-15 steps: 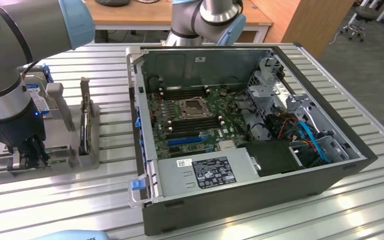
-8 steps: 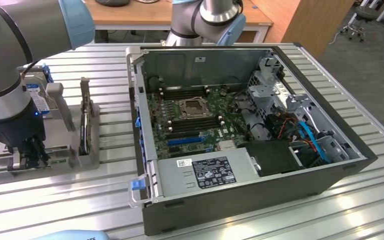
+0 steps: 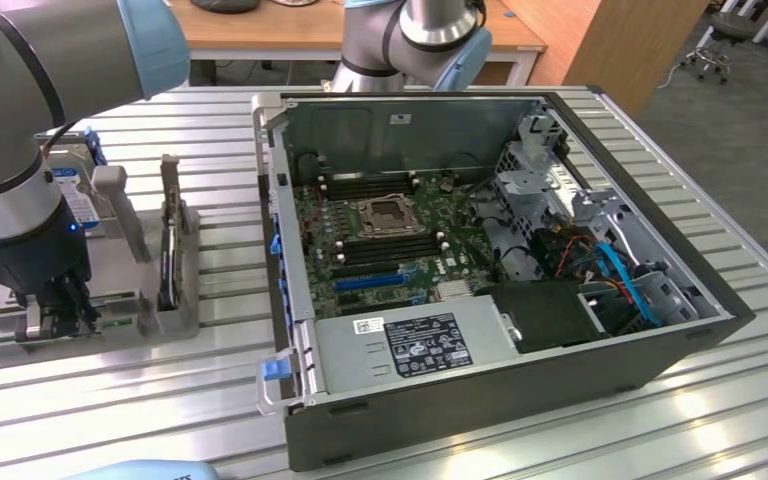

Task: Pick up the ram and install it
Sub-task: 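Pick up the ram and move it above insertion slot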

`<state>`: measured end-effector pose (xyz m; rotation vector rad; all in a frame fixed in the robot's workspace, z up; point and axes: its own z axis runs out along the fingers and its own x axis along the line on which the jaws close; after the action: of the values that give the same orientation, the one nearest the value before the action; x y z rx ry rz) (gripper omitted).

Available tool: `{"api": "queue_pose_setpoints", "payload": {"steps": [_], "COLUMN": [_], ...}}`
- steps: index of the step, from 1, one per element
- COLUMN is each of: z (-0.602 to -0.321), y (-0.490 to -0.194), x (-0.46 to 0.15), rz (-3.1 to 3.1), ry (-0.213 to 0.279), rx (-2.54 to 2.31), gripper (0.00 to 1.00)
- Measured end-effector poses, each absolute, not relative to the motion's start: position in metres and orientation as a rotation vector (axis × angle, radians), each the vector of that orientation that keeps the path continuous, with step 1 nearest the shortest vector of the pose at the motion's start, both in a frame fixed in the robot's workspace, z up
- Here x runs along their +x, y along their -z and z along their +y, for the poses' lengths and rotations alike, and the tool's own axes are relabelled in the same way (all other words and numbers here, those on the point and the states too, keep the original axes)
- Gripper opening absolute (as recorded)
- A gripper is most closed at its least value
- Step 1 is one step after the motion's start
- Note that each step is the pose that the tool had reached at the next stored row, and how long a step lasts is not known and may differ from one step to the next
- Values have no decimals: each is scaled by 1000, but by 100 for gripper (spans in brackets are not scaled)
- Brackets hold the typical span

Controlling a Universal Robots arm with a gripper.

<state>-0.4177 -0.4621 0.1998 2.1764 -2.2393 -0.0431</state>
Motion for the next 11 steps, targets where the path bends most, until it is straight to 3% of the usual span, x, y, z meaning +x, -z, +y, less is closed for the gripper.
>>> {"api": "queue_pose_setpoints", "payload": {"steps": [11], "z": [-463], "y": [-200], "x": [-419], "rz": [-2237], "ry": [43], "rx": [2179], "gripper": [21]}}
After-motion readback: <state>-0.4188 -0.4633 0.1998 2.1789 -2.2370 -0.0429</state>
